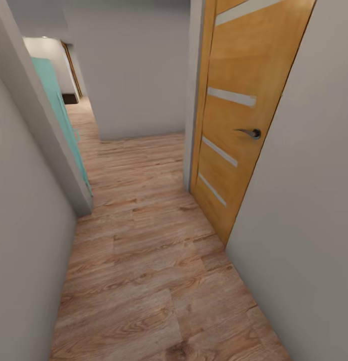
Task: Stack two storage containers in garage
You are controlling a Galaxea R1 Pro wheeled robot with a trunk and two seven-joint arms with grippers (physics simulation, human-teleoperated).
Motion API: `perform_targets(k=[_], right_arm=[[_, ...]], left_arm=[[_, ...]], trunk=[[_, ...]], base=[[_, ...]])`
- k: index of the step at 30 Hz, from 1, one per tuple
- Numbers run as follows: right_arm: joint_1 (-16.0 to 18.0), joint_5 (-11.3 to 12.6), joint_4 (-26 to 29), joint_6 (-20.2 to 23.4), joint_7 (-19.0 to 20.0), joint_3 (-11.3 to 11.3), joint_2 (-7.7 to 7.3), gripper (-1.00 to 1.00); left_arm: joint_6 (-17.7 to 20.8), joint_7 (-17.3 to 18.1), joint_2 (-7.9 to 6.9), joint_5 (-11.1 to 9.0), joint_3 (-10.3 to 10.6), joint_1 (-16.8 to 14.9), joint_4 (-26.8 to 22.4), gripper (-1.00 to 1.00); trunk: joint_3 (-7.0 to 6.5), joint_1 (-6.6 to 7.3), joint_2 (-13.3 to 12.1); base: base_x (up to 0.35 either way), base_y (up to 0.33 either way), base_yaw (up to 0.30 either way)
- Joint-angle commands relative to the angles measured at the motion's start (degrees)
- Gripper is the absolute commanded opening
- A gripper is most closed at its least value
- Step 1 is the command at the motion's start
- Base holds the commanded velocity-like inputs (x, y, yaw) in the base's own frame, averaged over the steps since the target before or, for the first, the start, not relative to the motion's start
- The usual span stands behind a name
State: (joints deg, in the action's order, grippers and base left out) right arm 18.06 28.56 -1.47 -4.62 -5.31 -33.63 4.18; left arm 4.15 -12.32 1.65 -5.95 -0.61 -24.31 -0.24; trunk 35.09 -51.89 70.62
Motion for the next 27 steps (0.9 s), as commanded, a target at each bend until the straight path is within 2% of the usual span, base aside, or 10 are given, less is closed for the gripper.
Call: perform_targets(k=[1,27], right_arm=[[0.05,0.53,-0.14,-0.30,-0.06,-0.48,0.04,1.00],[0.05,0.52,-0.16,-0.30,-0.06,-0.48,0.04,1.00]], left_arm=[[0.15,-0.16,0.02,-0.55,0.00,-0.04,-0.03,1.00],[0.15,-0.16,0.02,-0.55,0.00,-0.04,-0.03,1.00]], trunk=[[0.05,-0.03,0.02],[0.05,-0.03,0.02]], base=[[0.322,0.000,0.269],[0.322,0.000,0.269]])
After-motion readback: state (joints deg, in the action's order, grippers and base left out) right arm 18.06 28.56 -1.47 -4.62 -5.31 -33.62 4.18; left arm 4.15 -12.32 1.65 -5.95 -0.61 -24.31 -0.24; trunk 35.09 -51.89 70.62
